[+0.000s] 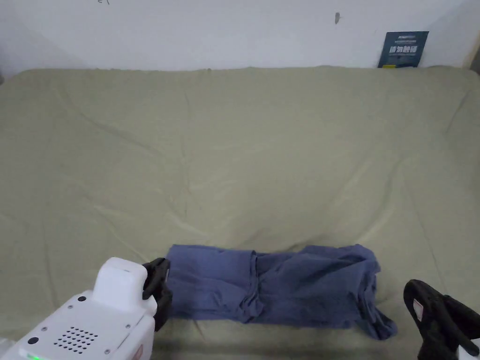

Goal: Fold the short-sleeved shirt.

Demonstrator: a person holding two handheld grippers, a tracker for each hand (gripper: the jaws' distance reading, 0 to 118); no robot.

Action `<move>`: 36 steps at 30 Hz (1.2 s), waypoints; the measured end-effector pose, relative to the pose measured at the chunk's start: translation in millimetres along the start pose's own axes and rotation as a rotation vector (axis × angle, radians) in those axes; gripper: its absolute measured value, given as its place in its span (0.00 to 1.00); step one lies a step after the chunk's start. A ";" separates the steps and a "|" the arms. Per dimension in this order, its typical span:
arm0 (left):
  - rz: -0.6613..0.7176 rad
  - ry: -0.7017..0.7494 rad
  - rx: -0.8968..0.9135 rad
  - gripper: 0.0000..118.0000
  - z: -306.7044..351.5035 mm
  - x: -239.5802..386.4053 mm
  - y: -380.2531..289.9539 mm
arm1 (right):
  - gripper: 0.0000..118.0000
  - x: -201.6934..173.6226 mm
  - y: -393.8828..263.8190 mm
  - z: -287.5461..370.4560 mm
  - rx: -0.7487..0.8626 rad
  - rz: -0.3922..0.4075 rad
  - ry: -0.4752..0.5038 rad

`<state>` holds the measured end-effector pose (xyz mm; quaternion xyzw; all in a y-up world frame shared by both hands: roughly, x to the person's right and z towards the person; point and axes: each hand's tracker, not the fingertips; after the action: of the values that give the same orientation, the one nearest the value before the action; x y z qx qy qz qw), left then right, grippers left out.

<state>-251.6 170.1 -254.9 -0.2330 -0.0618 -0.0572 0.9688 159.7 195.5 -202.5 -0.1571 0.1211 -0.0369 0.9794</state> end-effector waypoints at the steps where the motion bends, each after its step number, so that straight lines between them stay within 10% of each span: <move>1: 0.064 -0.036 -0.046 0.03 -3.7 -12.0 -2.5 | 0.01 -4.0 -0.8 -0.2 -0.004 -0.009 0.009; 10: 0.549 -0.199 -0.438 0.13 -97.3 -144.9 -51.1 | 0.01 -21.5 -3.6 -0.2 -0.054 0.030 0.011; 15: 0.796 -0.515 -0.478 0.94 -129.2 -151.6 -62.3 | 0.01 -22.3 -1.6 -8.8 -0.073 0.023 -0.014; 16: 0.857 -0.586 -0.450 0.98 -138.2 -157.3 -68.5 | 0.01 -23.5 -0.4 -10.7 -0.076 0.022 -0.018; 26: 1.153 -0.969 -0.458 0.94 -223.1 -98.6 -91.8 | 0.01 -24.8 4.2 -28.5 -0.122 0.043 -0.019; 27: 1.145 -0.961 -0.464 0.79 -235.9 -108.0 -92.6 | 0.01 -25.0 4.3 -30.9 -0.124 0.041 -0.017; 29: 1.043 -0.751 -0.597 0.06 -245.7 -102.9 -90.2 | 0.01 -25.2 4.4 -35.9 -0.133 0.041 -0.015; 31: 1.132 -0.732 -0.632 0.06 -249.2 -100.9 -99.7 | 0.01 -26.3 4.7 -38.4 -0.134 0.041 -0.007; 36: 0.775 -0.493 -0.568 0.06 -214.4 -102.2 -52.5 | 0.01 -28.9 7.6 -38.0 -0.122 0.039 0.013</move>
<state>-339.8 33.7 -436.0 -0.4980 -0.1789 0.3463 0.7746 122.5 194.6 -233.4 -0.2141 0.1323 -0.0115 0.9678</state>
